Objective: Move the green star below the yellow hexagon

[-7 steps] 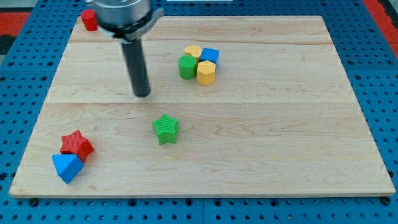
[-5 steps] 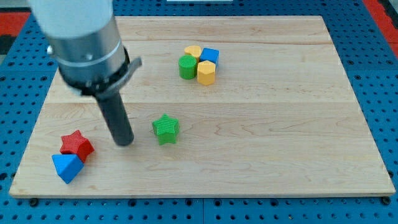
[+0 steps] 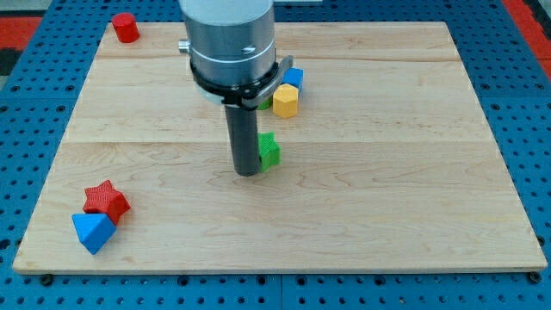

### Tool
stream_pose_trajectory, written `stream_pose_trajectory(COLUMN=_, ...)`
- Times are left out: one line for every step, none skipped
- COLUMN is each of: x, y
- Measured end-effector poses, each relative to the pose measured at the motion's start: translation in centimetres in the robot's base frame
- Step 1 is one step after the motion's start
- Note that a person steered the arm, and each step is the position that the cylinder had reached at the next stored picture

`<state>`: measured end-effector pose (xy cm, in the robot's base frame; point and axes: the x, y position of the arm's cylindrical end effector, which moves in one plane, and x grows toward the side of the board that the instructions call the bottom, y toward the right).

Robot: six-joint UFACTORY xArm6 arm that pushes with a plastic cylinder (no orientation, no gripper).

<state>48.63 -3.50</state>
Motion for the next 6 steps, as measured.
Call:
stream_pose_trajectory(x=-1.1, y=1.5)
stream_pose_trajectory(x=-3.0, y=2.3)
stream_pose_trajectory(x=-5.3, y=2.3)
stream_pose_trajectory(x=-6.5, y=2.3)
stream_pose_trajectory(x=-6.4, y=2.5)
stream_pose_trajectory(x=-1.9, y=3.0)
